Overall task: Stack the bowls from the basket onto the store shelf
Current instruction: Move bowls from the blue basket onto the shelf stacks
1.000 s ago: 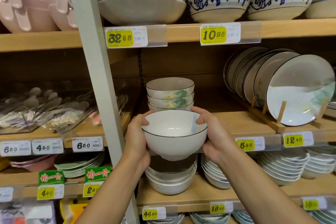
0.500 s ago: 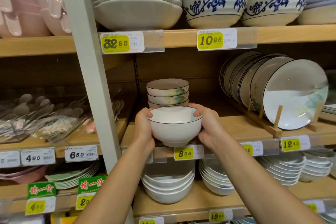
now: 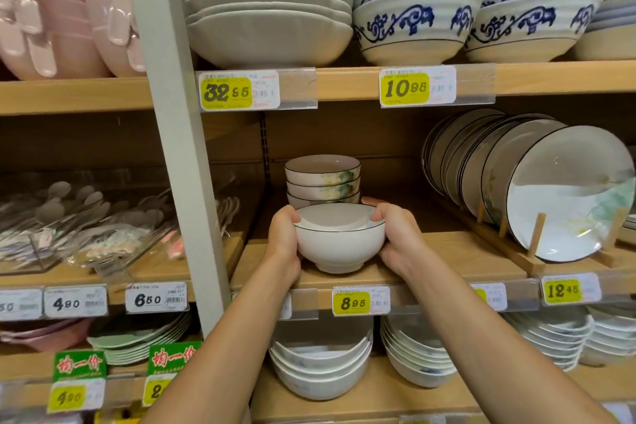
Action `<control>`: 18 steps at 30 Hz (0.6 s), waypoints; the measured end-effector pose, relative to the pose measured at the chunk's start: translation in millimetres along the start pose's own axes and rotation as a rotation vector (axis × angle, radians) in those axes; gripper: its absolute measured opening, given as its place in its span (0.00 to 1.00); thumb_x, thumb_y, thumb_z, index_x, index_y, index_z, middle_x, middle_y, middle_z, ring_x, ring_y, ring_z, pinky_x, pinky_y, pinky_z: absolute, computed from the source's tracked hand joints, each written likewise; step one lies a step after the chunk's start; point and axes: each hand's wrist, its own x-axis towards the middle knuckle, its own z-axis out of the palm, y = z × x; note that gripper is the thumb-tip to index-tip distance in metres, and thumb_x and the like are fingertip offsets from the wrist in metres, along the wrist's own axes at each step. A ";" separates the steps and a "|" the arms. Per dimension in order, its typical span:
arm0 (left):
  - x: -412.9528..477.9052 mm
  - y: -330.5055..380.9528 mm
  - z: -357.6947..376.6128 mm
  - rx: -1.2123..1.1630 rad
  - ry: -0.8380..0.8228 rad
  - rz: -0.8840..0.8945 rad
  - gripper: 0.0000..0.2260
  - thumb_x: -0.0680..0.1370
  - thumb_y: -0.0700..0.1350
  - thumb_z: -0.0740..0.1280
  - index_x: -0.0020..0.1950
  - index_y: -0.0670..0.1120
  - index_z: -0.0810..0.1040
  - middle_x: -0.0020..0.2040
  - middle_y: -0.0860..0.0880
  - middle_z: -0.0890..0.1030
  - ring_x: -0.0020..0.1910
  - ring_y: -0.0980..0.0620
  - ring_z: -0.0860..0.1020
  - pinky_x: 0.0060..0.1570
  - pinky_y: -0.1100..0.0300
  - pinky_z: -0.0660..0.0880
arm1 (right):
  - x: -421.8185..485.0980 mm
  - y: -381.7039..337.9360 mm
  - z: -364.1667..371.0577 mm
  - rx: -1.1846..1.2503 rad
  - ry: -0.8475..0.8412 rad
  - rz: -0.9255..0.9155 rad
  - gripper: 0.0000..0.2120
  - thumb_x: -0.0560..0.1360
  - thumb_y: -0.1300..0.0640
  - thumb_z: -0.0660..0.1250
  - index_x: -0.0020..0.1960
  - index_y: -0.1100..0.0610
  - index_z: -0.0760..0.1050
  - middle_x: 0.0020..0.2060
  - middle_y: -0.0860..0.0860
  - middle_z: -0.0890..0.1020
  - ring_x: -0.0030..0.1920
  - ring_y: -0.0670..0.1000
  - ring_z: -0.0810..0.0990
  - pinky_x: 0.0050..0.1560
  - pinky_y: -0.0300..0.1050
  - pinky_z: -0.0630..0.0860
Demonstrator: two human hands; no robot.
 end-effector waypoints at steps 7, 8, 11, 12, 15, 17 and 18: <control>-6.4 -6.4 -8.3 0.077 0.086 0.063 0.12 0.75 0.44 0.62 0.56 0.45 0.77 0.53 0.43 0.82 0.53 0.44 0.79 0.55 0.49 0.76 | 4.1 8.6 -4.2 0.012 -0.021 -0.040 0.23 0.67 0.68 0.56 0.59 0.57 0.77 0.53 0.59 0.82 0.53 0.60 0.80 0.48 0.51 0.78; -11.1 -8.5 -7.9 0.073 0.089 0.087 0.14 0.76 0.45 0.62 0.61 0.46 0.75 0.55 0.44 0.80 0.55 0.45 0.78 0.57 0.48 0.76 | 4.0 9.9 -4.7 0.015 -0.027 -0.042 0.23 0.67 0.68 0.56 0.58 0.56 0.77 0.53 0.59 0.82 0.53 0.60 0.80 0.49 0.51 0.79; -30.7 -17.1 -2.9 0.062 0.106 0.157 0.26 0.76 0.46 0.64 0.74 0.51 0.62 0.66 0.46 0.73 0.61 0.46 0.74 0.63 0.47 0.73 | 2.5 14.4 -4.4 0.022 -0.034 -0.068 0.24 0.68 0.67 0.56 0.61 0.55 0.76 0.54 0.58 0.81 0.53 0.59 0.80 0.49 0.51 0.78; -37.1 -21.1 -0.8 0.055 0.112 0.172 0.29 0.75 0.47 0.65 0.75 0.54 0.58 0.69 0.46 0.69 0.63 0.46 0.72 0.64 0.47 0.71 | 1.7 15.9 -3.0 0.021 -0.032 -0.087 0.24 0.69 0.67 0.55 0.62 0.56 0.75 0.53 0.57 0.81 0.53 0.58 0.79 0.47 0.49 0.78; -49.9 -31.5 3.7 0.043 0.127 0.209 0.35 0.71 0.48 0.66 0.75 0.59 0.55 0.71 0.46 0.67 0.65 0.44 0.71 0.65 0.45 0.71 | -8.2 23.0 5.7 -0.021 -0.015 -0.169 0.20 0.76 0.63 0.55 0.66 0.52 0.70 0.51 0.50 0.78 0.50 0.51 0.78 0.40 0.44 0.76; -48.3 -29.0 3.5 0.053 0.147 0.222 0.32 0.73 0.44 0.64 0.75 0.56 0.56 0.67 0.45 0.70 0.60 0.45 0.73 0.59 0.47 0.75 | -18.7 32.1 9.1 -0.054 -0.019 -0.204 0.17 0.79 0.56 0.56 0.68 0.47 0.67 0.50 0.46 0.76 0.49 0.46 0.77 0.37 0.39 0.74; -45.0 -24.7 1.8 0.055 0.158 0.219 0.29 0.75 0.41 0.62 0.75 0.53 0.58 0.63 0.46 0.72 0.56 0.46 0.75 0.52 0.50 0.77 | -23.5 37.1 8.7 -0.062 -0.032 -0.212 0.17 0.80 0.53 0.56 0.68 0.45 0.66 0.52 0.45 0.76 0.50 0.45 0.77 0.38 0.38 0.73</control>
